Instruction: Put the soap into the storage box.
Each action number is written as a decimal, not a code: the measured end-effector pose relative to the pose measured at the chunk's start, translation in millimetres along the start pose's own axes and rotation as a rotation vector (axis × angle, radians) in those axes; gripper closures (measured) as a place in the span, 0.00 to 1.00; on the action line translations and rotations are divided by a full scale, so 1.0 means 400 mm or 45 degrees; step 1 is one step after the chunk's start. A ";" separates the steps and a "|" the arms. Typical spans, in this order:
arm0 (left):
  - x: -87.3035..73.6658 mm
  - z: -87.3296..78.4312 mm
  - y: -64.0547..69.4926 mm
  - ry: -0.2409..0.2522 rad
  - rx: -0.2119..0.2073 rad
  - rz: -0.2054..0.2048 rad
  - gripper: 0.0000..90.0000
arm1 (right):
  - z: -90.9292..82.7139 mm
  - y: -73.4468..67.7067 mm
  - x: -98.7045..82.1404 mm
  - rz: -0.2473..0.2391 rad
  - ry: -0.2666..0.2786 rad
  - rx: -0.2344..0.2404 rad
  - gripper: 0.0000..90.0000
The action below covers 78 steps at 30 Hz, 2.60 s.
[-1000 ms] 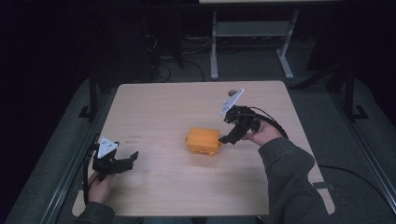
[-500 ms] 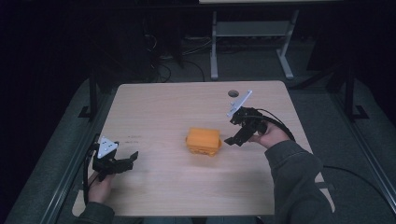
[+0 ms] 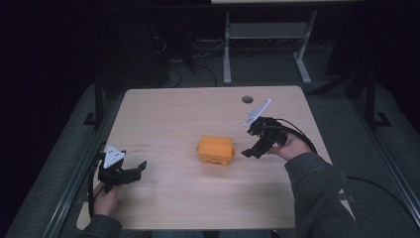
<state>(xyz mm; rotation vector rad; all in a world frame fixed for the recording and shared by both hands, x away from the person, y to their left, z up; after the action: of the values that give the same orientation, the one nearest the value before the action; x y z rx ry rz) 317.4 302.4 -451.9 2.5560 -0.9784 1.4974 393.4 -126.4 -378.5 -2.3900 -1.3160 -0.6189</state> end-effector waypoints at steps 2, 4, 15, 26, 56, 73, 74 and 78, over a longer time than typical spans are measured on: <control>0.000 0.000 0.000 0.002 0.000 0.000 0.16 | -0.002 0.001 -0.007 0.002 0.004 -0.002 0.18; 0.000 0.000 0.000 0.003 0.001 0.001 0.16 | -0.003 0.000 -0.011 0.014 0.000 -0.003 0.18; 0.001 0.001 0.004 0.000 0.002 0.003 0.16 | -0.009 0.002 -0.057 0.037 -0.001 -0.011 0.18; 0.001 0.001 0.004 -0.004 0.002 0.007 0.16 | -0.008 -0.014 -0.097 0.048 0.017 -0.013 0.18; 0.002 -0.001 0.011 -0.001 0.001 0.024 0.16 | -0.010 -0.030 -0.264 0.167 0.066 -0.026 0.18; 0.003 0.000 0.018 -0.003 0.005 0.056 0.16 | -0.013 -0.051 -0.369 0.237 0.110 -0.050 0.18; 0.003 0.000 0.018 -0.003 0.005 0.056 0.16 | -0.013 -0.051 -0.369 0.237 0.110 -0.050 0.18; 0.003 -0.001 0.018 -0.003 0.006 0.058 0.16 | 0.000 -0.063 -0.408 0.256 0.113 -0.073 0.18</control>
<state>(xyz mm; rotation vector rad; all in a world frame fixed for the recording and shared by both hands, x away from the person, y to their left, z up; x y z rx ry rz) 313.6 296.3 -452.7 2.5565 -1.0418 1.5097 294.4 -228.8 -461.9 -2.4697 -1.0193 -0.7031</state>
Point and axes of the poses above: each handheld gripper's, and its own axes: z roughly forward along the jaws, x roughly out of its top, y roughly to its right, the point moved 3 cm from there along z, roughly forward along the jaws, and after that the axes turned 13 degrees about z, right-handed, at the moved point
